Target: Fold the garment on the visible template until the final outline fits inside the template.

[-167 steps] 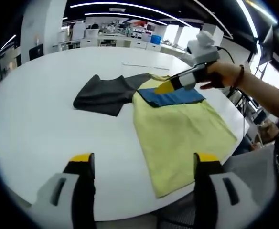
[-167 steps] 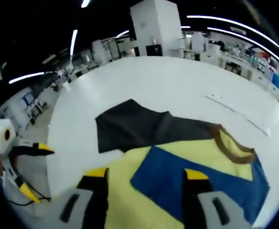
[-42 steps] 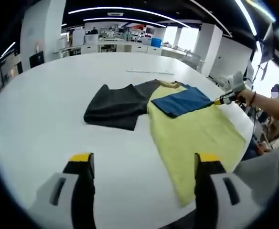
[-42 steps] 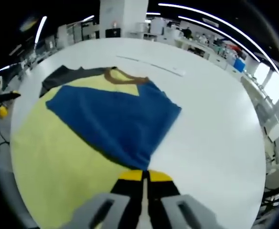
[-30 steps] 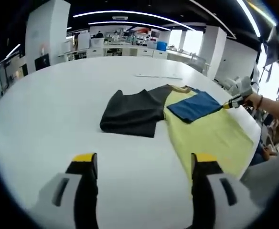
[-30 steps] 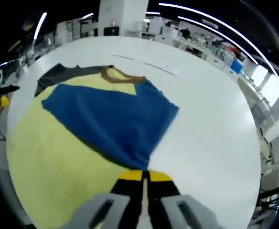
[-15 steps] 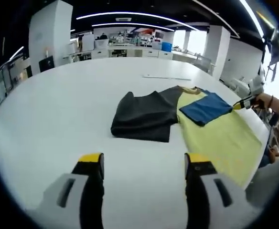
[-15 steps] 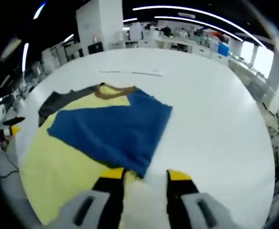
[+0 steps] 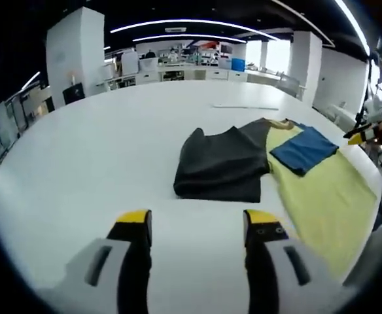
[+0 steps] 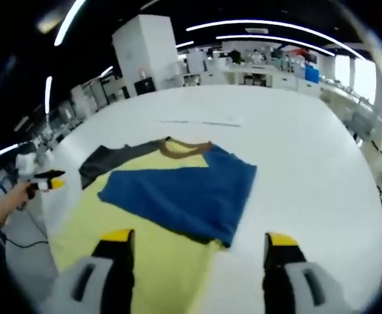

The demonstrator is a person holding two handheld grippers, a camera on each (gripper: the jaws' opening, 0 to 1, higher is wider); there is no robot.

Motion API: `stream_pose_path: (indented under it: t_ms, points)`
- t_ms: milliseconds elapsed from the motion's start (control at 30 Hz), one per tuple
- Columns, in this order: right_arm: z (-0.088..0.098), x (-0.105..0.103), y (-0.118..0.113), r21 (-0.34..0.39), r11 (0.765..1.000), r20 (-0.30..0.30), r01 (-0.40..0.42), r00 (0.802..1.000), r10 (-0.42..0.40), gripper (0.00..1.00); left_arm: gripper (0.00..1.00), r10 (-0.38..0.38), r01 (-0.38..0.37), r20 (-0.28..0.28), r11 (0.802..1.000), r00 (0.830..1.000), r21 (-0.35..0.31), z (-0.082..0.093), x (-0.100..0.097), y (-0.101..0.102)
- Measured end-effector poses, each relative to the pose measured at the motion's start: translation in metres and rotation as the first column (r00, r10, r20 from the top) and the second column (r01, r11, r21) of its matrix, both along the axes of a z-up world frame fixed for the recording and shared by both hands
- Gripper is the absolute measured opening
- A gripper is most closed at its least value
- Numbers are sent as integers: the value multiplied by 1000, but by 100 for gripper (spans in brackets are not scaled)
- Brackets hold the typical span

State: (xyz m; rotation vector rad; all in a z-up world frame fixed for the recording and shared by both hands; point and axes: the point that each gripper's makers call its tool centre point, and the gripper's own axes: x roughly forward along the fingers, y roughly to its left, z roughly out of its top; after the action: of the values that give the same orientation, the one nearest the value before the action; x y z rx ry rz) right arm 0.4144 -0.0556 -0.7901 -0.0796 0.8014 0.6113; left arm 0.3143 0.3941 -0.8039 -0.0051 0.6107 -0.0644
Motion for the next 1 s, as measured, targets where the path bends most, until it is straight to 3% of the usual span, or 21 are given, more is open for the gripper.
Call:
stream_pose_path:
  t_ms: [267,467,533,800,1000]
  points:
    - [15,-12,3,20,999,92,-26,995,24,100,40,36,-36,30,999,999,15,-8,16,9]
    - [31,-32,19,71,996,146,-62,988,51,100,35,83,-82,26,996,996,-21,-22,24,21]
    - [35,-36,23,68,995,166,-75,984,63,100,33,116,-113,43,991,992,-78,-23,28,24]
    - [41,-47,23,43,995,193,-89,978,79,100,22,109,-107,53,994,993,-34,-26,35,30]
    - [44,-67,22,14,991,200,-131,972,125,100,14,84,-83,48,996,995,-23,-30,42,26]
